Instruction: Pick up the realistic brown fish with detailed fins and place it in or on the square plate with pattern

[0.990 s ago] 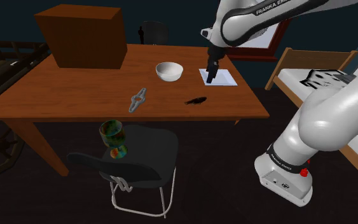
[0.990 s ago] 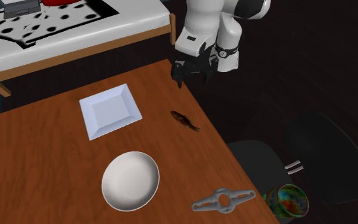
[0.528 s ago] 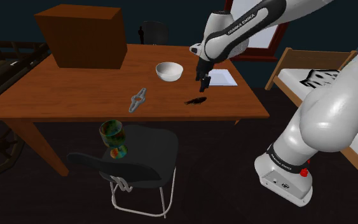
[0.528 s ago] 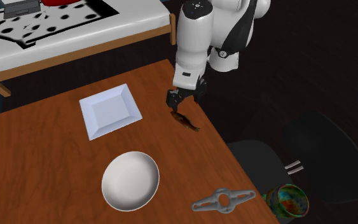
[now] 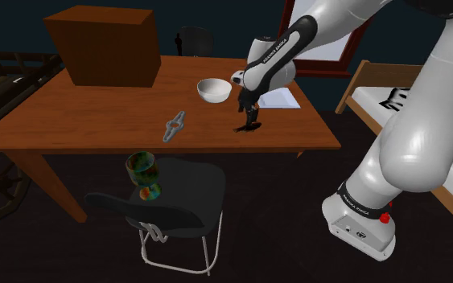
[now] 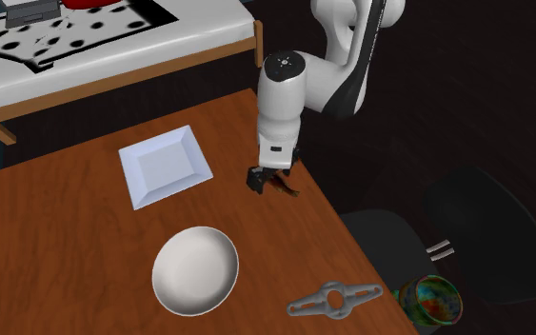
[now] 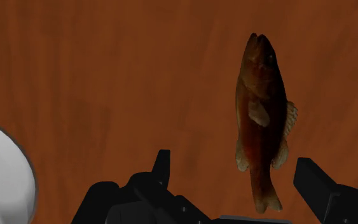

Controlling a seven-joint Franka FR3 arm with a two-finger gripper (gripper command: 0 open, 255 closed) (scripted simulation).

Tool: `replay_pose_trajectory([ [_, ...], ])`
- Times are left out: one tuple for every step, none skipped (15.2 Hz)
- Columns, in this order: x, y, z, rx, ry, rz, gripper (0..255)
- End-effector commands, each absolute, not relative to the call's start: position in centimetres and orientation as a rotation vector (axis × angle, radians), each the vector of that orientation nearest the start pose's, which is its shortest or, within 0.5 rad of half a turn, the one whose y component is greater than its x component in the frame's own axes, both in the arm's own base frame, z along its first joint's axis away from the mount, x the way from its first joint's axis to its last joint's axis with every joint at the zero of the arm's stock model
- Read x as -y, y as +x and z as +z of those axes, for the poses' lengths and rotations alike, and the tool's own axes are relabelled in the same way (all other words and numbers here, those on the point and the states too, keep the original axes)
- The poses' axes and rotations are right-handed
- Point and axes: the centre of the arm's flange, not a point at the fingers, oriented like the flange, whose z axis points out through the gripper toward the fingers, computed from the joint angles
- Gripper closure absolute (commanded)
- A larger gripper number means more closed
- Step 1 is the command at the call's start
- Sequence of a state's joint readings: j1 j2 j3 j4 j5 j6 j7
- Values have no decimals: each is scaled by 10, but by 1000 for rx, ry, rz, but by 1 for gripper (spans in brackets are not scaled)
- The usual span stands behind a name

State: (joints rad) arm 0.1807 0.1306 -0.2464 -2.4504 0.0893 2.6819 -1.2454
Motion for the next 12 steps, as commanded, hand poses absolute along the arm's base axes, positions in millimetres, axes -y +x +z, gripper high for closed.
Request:
replay_pose_trajectory([
  [36, 496, 248, 1679, -2717, -147, 0],
  [36, 496, 243, 1679, -2717, -147, 0],
  [36, 497, 235, 1679, -2717, -147, 0],
  [36, 497, 235, 1679, -2717, -147, 0],
  [36, 497, 235, 1679, -2717, -147, 0],
  [36, 497, 235, 1679, -2717, -147, 0],
  [36, 497, 235, 1679, -2717, -147, 0],
  [36, 497, 235, 1679, -2717, -147, 0],
  [36, 497, 235, 1679, -2717, -147, 0],
  [36, 497, 235, 1679, -2717, -147, 0],
  [36, 497, 235, 1679, -2717, -147, 0],
  [36, 497, 235, 1679, -2717, -147, 255],
])
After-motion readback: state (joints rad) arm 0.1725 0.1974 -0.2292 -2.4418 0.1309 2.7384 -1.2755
